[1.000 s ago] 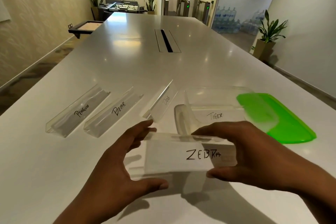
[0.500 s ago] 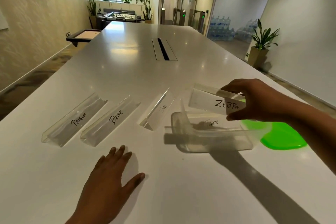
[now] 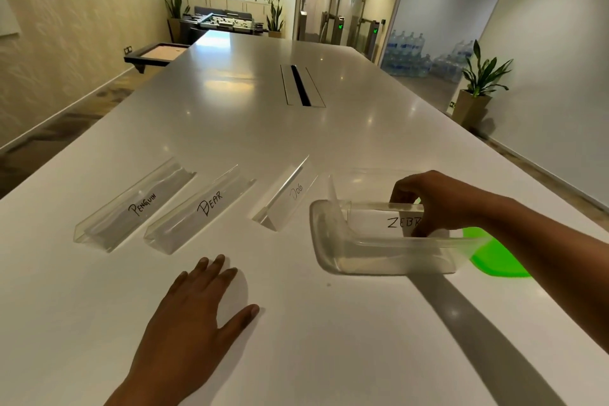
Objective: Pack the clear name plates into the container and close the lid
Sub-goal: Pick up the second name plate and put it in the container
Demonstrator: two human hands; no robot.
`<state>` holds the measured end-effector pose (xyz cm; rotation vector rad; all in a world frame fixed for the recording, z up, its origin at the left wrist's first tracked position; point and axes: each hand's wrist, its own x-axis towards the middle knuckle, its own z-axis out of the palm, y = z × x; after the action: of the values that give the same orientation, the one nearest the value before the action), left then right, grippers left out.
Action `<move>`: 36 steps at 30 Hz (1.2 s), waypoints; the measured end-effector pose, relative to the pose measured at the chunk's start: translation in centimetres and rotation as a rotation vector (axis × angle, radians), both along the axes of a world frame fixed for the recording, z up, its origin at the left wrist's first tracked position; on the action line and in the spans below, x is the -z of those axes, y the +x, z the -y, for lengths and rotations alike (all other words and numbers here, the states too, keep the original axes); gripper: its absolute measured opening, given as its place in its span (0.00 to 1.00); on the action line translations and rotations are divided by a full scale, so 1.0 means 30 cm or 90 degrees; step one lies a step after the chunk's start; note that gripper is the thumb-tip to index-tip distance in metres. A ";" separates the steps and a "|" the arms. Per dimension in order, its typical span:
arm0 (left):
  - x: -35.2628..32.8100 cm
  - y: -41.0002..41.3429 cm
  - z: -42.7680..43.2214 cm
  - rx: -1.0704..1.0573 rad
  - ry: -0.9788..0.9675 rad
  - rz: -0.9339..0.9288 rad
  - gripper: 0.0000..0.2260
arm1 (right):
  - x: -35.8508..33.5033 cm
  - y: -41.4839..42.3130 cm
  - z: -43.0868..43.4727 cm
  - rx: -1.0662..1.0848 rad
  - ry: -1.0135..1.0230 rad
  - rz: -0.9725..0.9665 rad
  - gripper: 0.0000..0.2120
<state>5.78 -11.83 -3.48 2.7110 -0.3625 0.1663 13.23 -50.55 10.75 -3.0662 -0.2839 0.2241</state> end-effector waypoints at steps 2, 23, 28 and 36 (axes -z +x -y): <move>0.000 0.001 -0.002 -0.001 -0.007 -0.001 0.41 | 0.022 0.012 0.006 0.001 -0.006 -0.014 0.22; -0.006 0.001 0.003 -0.004 -0.009 -0.013 0.43 | 0.089 0.019 -0.010 0.018 0.044 -0.056 0.16; -0.001 0.004 0.003 -0.003 -0.009 -0.019 0.42 | 0.093 0.021 -0.010 0.021 0.044 -0.067 0.17; 0.006 0.009 0.002 -0.006 -0.006 -0.026 0.43 | 0.095 0.021 -0.020 0.011 0.025 -0.087 0.20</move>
<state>6.05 -11.88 -3.65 2.7025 -0.3363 0.1156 13.87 -49.96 7.91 -2.9955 -0.2502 0.4193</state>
